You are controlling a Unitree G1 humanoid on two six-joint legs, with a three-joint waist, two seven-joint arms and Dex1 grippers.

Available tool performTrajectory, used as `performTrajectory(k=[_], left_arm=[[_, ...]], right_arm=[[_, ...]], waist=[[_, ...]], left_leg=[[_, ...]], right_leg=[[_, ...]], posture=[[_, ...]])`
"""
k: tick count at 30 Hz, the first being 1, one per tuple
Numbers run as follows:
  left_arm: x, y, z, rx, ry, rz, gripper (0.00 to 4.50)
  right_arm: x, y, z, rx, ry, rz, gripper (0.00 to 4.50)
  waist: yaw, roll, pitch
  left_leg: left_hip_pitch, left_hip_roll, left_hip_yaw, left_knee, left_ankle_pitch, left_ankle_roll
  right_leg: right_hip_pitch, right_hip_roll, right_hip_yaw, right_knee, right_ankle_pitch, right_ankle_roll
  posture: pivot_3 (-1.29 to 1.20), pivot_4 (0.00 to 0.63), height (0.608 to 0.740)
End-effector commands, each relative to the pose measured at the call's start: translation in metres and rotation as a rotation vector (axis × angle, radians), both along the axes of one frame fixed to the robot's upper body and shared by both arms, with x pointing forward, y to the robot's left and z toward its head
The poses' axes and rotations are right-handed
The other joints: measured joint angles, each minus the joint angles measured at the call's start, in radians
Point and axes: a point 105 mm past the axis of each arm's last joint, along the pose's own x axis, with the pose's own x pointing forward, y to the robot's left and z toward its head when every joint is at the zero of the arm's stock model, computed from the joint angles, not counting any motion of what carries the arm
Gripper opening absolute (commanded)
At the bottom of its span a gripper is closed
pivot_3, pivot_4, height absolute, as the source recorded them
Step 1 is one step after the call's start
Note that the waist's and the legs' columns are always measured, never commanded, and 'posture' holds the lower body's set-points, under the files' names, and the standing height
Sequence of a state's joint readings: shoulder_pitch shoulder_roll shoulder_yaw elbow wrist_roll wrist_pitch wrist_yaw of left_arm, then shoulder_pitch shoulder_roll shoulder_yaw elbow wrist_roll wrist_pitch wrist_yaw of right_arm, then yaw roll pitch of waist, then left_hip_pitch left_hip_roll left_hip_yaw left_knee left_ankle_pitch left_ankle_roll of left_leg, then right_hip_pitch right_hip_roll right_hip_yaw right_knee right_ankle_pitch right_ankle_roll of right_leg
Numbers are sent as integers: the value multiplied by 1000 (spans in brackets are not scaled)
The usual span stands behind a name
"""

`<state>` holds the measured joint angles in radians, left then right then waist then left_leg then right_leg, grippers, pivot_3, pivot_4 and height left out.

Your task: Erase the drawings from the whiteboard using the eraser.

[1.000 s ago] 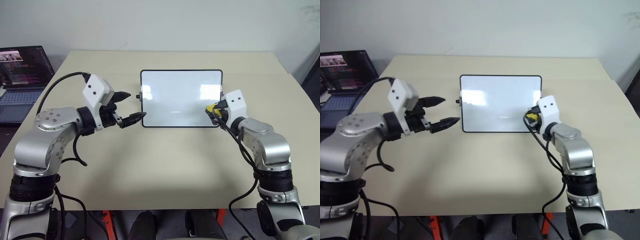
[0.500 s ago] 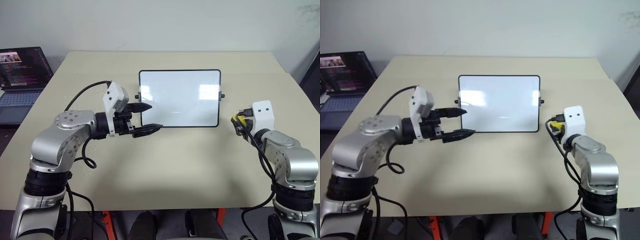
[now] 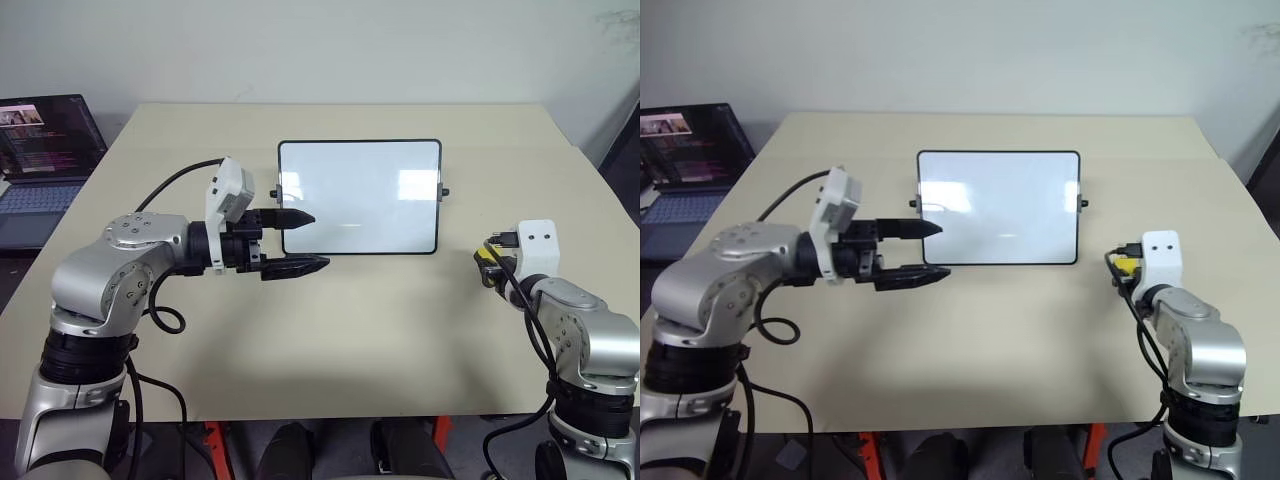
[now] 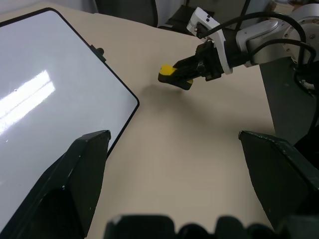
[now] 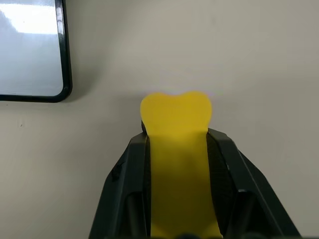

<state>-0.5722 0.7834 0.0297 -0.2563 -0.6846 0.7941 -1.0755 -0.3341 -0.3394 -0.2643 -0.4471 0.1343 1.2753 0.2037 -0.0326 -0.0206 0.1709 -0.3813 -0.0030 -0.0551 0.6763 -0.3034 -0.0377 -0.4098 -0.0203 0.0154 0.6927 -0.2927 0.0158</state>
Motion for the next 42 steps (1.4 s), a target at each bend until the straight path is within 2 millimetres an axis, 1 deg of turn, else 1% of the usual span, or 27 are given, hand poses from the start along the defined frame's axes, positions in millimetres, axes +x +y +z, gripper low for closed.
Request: performTrajectory(k=[1, 6, 8, 14, 23, 32, 34, 35, 37, 39, 40, 42], left_arm=[[-4, 3, 8, 10, -50, -7, 4500], [-7, 6, 6, 23, -57, 1, 4500], [-7, 7, 6, 22, -57, 5, 4500], [-6, 7, 6, 22, -62, 8, 4500], [-7, 8, 5, 27, -64, 12, 4500], [-7, 10, 5, 35, -65, 15, 4500], [-7, 10, 5, 36, -66, 16, 4500], [-7, 10, 5, 35, -66, 16, 4500], [-7, 10, 5, 35, -66, 16, 4500], [-7, 10, 5, 36, -66, 16, 4500], [-7, 10, 5, 35, -66, 16, 4500], [-7, 10, 5, 34, -66, 18, 4500]], right_arm=[[0, 1, 4, -4, -21, 9, 1204], [-4, 1, -3, 5, 13, 11, 1204], [-5, -1, -3, 9, 18, 0, 1204], [-2, 2, -4, 7, 17, 14, 1204], [-7, 5, -9, 12, 37, 20, 1204], [-4, 9, -8, 20, 35, 34, 1204], [-4, 9, -8, 22, 35, 35, 1875], [-4, 9, -8, 22, 33, 36, 2062], [-4, 9, -7, 24, 32, 37, 2811], [-3, 9, -6, 21, 30, 37, 3444], [-3, 9, -6, 18, 29, 36, 3873], [-3, 8, -5, 16, 27, 33, 4480]], waist=[[0, 0, 0], [0, 0, 0], [1, 0, 0], [0, 0, 0], [0, 0, 0], [0, 0, 0], [0, 0, 0], [0, 0, 0], [0, 0, 0], [0, 0, 0], [0, 0, 0], [0, 0, 0]], left_leg=[[0, 0, 0, 0, 0, 0], [0, 0, 0, 0, 0, 0], [0, 0, 0, 0, 0, 0], [0, 0, 0, 0, 0, 0], [0, 0, 0, 0, 0, 0], [0, 0, 0, 0, 0, 0], [0, 0, 0, 0, 0, 0], [0, 0, 0, 0, 0, 0], [0, 0, 0, 0, 0, 0], [0, 0, 0, 0, 0, 0], [0, 0, 0, 0, 0, 0], [0, 0, 0, 0, 0, 0]], right_leg=[[0, 0, 0, 0, 0, 0], [0, 0, 0, 0, 0, 0], [0, 0, 0, 0, 0, 0], [0, 0, 0, 0, 0, 0], [0, 0, 0, 0, 0, 0], [0, 0, 0, 0, 0, 0], [0, 0, 0, 0, 0, 0], [0, 0, 0, 0, 0, 0], [0, 0, 0, 0, 0, 0], [0, 0, 0, 0, 0, 0], [0, 0, 0, 0, 0, 0], [0, 0, 0, 0, 0, 0]], posture=[[0, 150, 740], [0, 150, 740], [0, 150, 740], [0, 150, 740], [0, 150, 740], [0, 150, 740], [0, 150, 740], [0, 150, 740], [0, 150, 740], [0, 150, 740], [0, 150, 740], [0, 150, 740]])
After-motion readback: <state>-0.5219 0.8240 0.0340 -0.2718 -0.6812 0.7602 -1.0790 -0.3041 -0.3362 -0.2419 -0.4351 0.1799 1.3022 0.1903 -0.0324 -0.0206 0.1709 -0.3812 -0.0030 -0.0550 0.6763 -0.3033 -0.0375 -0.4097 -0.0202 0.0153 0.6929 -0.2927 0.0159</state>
